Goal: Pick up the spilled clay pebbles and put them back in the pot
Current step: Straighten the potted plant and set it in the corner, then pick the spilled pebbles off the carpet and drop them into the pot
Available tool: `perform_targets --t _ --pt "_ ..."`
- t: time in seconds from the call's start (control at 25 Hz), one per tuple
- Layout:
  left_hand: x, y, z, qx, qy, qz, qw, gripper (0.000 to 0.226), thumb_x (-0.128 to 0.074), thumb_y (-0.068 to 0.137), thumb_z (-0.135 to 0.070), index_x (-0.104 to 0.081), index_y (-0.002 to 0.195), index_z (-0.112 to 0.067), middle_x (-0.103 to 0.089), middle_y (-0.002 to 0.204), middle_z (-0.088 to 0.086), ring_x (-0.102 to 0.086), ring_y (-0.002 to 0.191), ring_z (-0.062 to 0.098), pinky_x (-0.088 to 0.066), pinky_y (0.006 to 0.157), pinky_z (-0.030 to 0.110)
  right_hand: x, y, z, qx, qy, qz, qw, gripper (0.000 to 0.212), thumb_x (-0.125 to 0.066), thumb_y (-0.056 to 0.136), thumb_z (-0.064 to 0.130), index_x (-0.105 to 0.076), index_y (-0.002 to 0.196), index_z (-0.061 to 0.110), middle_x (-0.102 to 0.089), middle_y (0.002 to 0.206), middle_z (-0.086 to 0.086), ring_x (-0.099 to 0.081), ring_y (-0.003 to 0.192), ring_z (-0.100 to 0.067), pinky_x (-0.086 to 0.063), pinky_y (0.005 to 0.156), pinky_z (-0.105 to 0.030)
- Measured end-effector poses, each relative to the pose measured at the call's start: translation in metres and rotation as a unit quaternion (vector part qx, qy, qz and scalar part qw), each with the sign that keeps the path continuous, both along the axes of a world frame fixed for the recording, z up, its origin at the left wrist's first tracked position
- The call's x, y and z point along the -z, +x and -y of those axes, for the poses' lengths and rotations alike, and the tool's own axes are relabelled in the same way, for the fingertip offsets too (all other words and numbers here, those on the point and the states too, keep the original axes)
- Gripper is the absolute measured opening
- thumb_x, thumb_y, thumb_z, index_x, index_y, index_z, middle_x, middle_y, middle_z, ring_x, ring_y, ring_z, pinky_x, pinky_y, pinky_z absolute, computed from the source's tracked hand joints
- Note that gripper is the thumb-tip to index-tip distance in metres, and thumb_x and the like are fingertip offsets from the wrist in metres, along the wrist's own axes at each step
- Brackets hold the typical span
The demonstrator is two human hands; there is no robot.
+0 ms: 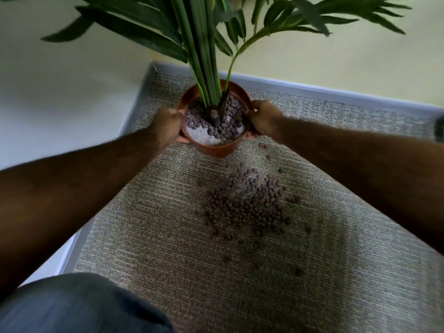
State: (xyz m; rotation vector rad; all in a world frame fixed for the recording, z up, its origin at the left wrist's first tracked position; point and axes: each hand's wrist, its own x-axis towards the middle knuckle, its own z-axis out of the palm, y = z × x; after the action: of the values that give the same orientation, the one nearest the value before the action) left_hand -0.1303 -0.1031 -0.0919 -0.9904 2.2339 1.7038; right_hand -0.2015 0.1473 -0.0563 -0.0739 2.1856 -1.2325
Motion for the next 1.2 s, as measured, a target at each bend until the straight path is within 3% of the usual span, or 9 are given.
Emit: perform_targets --t 0.12,0.4,0.52,0.64,0.84,0.96,1.04,1.12,1.2 --pt "-0.008 0.001 -0.004 -0.013 0.015 0.005 1.000 0.030 -0.049 0.108 -0.018 -0.064 0.115 0.006 -0.071 0.107 0.023 -0.074 0.082 0.032 -0.064 0.054 0.033 0.001 0.003 0.000 -0.015 0.010 -0.016 1.000 0.026 -0.041 0.107 0.013 -0.059 0.124 0.007 -0.068 0.079 -0.011 -0.062 0.050 -0.015 -0.058 0.049 -0.030" --pt "-0.014 0.017 0.013 0.038 0.091 0.030 0.995 0.040 -0.037 0.111 -0.039 -0.063 0.122 -0.010 -0.076 0.107 0.012 -0.079 0.087 0.026 -0.064 0.068 0.034 0.001 0.002 -0.012 -0.075 0.015 0.003 0.997 0.037 -0.033 0.108 0.039 -0.052 0.126 0.013 -0.069 0.102 -0.016 -0.068 0.062 -0.021 -0.064 0.058 -0.037" --pt "-0.002 0.029 0.011 0.017 0.023 0.041 0.999 0.043 -0.025 0.108 -0.038 -0.060 0.106 -0.013 -0.067 0.092 0.009 -0.073 0.067 0.025 -0.063 0.058 0.034 0.010 0.007 -0.032 -0.049 0.041 0.021 0.998 0.057 -0.022 0.105 0.054 -0.051 0.128 0.011 -0.066 0.095 -0.016 -0.067 0.059 -0.021 -0.060 0.052 -0.032" --pt "0.005 0.037 0.003 0.087 -0.064 0.084 0.991 0.026 -0.032 0.107 -0.024 -0.052 0.113 -0.009 -0.055 0.090 0.006 -0.064 0.065 0.022 -0.057 0.046 0.027 0.014 0.001 -0.050 -0.053 0.099 0.027 0.993 0.051 -0.027 0.108 0.044 -0.053 0.121 0.003 -0.066 0.093 -0.017 -0.064 0.057 -0.022 -0.056 0.053 -0.031" --pt "0.004 0.042 0.001 0.352 -0.215 0.094 0.906 0.014 -0.054 0.099 -0.010 -0.068 0.096 -0.009 -0.070 0.092 0.021 -0.066 0.078 0.031 -0.055 0.073 0.040 0.014 -0.008 -0.070 -0.181 0.209 -0.044 0.960 0.033 -0.049 0.102 0.021 -0.064 0.102 -0.008 -0.069 0.085 -0.022 -0.066 0.064 -0.030 -0.058 0.063 -0.038" --pt "0.013 0.056 -0.009 0.417 -0.250 0.090 0.869 0.010 -0.064 0.095 -0.011 -0.072 0.101 -0.012 -0.075 0.105 0.017 -0.067 0.085 0.026 -0.051 0.075 0.031 0.029 0.020 -0.081 -0.292 0.244 -0.103 0.919 0.022 -0.061 0.095 0.026 -0.068 0.090 0.006 -0.064 0.073 -0.003 -0.062 0.068 -0.026 -0.041 0.054 -0.018" --pt "0.029 0.071 -0.022 0.453 -0.245 0.100 0.852 0.026 -0.069 0.094 -0.009 -0.068 0.119 -0.004 -0.069 0.116 0.021 -0.069 0.098 0.033 -0.055 0.082 0.036 0.056 0.048 -0.095 -0.364 0.265 -0.176 0.875 0.027 -0.071 0.087 0.029 -0.069 0.109 0.013 -0.070 0.090 -0.004 -0.067 0.081 -0.026 -0.043 0.061 -0.018" --pt "0.045 0.085 -0.033 0.502 -0.270 0.114 0.814 0.040 -0.070 0.094 -0.010 -0.060 0.131 0.000 -0.059 0.121 0.022 -0.063 0.112 0.039 -0.053 0.094 0.041 0.079 0.065 -0.104 -0.291 0.306 -0.137 0.896 0.059 -0.064 0.092 0.034 -0.043 0.140 0.008 -0.059 0.121 -0.022 -0.064 0.104 -0.039 -0.045 0.074 -0.031" --pt "0.058 0.095 -0.044 0.519 -0.299 0.103 0.794 0.040 -0.067 0.094 -0.011 -0.056 0.130 0.003 -0.052 0.123 0.023 -0.054 0.117 0.037 -0.045 0.098 0.034 0.100 0.069 -0.108 -0.257 0.344 -0.107 0.897 0.067 -0.059 0.095 0.035 -0.028 0.145 0.003 -0.048 0.129 -0.030 -0.059 0.112 -0.047 -0.048 0.083 -0.039"
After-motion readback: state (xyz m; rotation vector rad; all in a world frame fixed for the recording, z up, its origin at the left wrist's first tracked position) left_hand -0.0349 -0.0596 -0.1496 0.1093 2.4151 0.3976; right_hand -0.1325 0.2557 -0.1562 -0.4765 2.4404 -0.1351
